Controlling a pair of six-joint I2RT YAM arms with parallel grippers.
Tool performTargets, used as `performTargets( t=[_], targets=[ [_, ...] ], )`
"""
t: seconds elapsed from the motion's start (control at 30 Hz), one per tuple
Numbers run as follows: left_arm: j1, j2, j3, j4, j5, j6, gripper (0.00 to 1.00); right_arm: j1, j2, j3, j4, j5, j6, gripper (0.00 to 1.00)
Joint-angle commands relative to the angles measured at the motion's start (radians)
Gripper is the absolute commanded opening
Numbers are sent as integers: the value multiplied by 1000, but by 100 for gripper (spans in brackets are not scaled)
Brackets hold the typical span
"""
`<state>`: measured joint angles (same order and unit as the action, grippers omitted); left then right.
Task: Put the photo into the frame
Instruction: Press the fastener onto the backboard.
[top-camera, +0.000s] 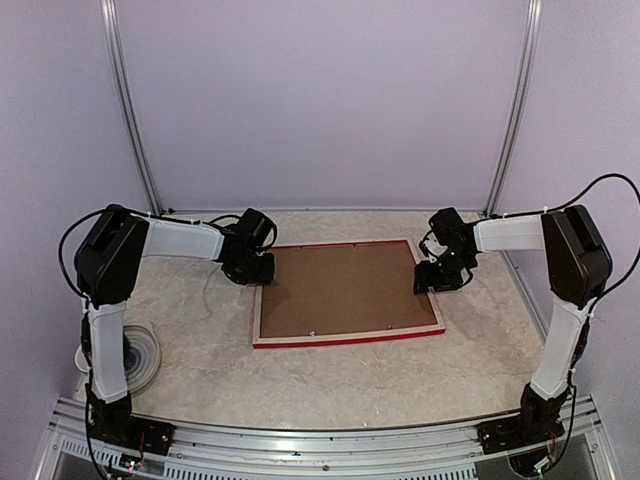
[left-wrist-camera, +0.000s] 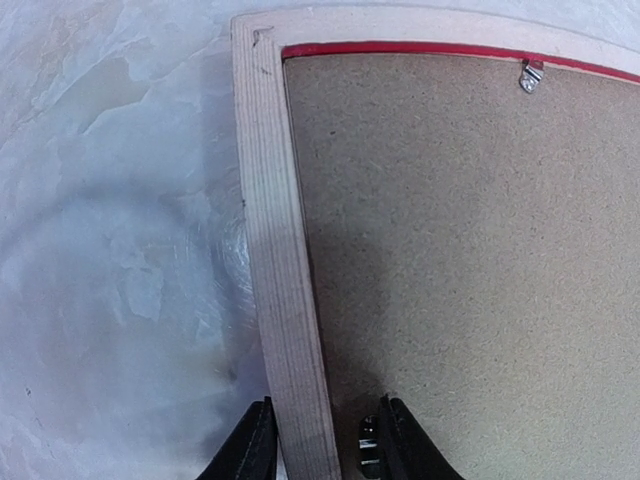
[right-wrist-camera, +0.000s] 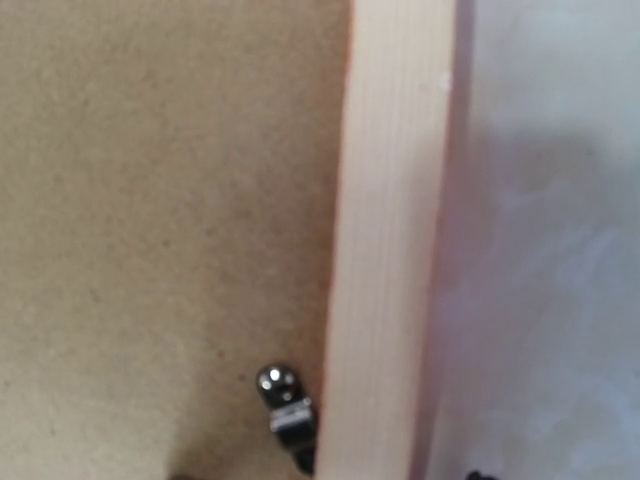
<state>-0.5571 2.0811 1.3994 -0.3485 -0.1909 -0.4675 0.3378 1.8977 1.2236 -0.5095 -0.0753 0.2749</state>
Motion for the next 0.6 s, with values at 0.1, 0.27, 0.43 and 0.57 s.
performTargets(
  t=[0.1, 0.27, 0.43, 0.57],
  targets=[
    [8, -16, -41, -90, -13, 5, 38, 7, -13, -5, 0, 2, 4, 61],
    [8, -35, -34, -100, -7, 7, 43, 7, -15, -3, -3, 2, 4, 61],
    [5, -58, -41, -107, -4, 7, 54, 8, -17, -4, -3, 3, 6, 61],
    [4, -60, -58, -106, -7, 9, 53, 8, -14, -2, -1, 2, 6, 61]
  ],
)
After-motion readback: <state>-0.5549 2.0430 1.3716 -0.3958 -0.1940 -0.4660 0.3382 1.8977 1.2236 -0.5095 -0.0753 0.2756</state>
